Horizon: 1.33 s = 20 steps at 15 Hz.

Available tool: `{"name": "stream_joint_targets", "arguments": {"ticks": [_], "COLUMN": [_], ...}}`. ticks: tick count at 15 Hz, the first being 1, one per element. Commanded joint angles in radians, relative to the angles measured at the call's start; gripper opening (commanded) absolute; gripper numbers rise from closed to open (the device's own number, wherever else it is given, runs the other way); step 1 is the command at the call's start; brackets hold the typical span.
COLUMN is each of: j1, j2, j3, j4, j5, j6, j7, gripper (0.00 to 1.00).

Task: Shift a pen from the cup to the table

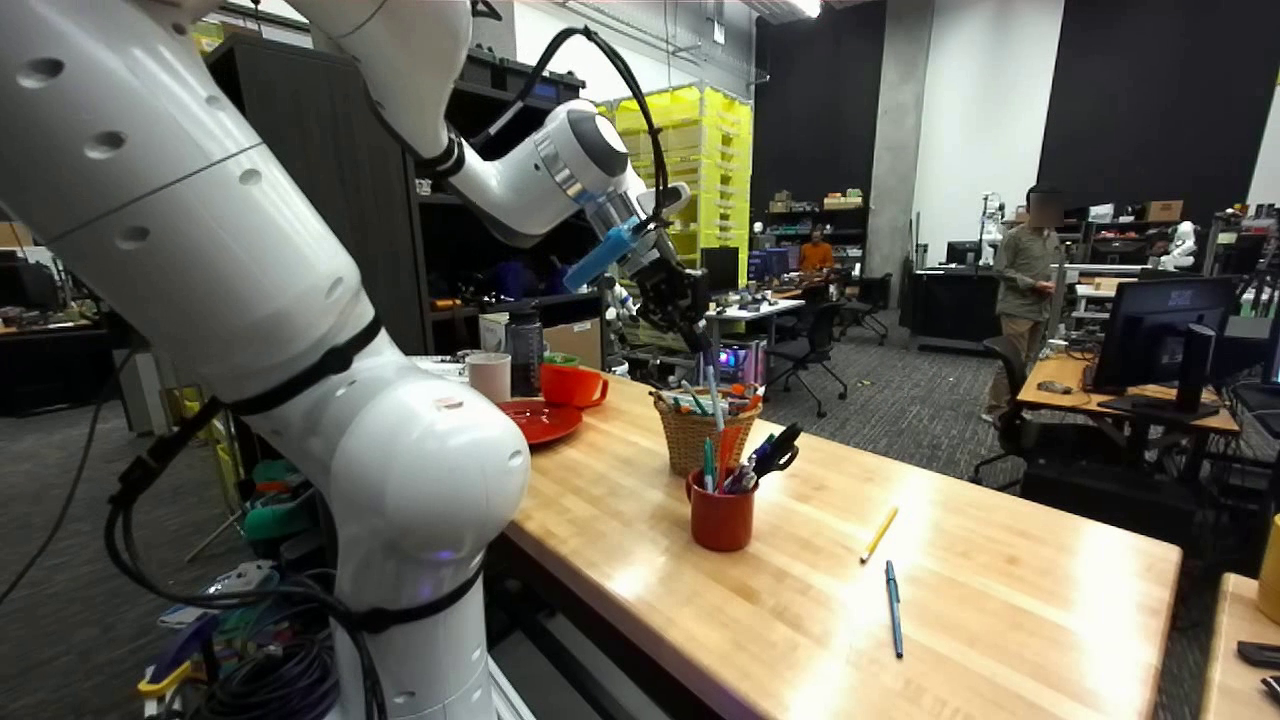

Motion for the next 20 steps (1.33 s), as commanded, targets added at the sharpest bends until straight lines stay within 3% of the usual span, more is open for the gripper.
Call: {"name": "stream_joint_targets", "arguments": {"ticks": [1, 7, 8, 9, 14, 15, 20], "j1": [-0.004, -0.088, -0.108, -0.08, -0.108, -0.107, -0.153], "j2": [-0.069, -0.075, -0.06, -0.076, -0.063, -0.063, 0.112], "j3": [-0.033, -0.119, -0.139, -0.115, -0.147, -0.144, -0.173], "j4": [0.045, 0.141, 0.157, 0.124, 0.14, 0.14, 0.279], "j5": [0.019, -0.034, -0.058, -0.032, -0.047, -0.047, -0.064], "j6": [-0.072, -0.27, -0.274, -0.244, -0.25, -0.251, -0.346], "j7": [-0.073, -0.172, -0.188, -0.149, -0.179, -0.179, -0.209], "gripper": [0.03, 0.03, 0.03, 0.13, 0.13, 0.03, 0.03]}}
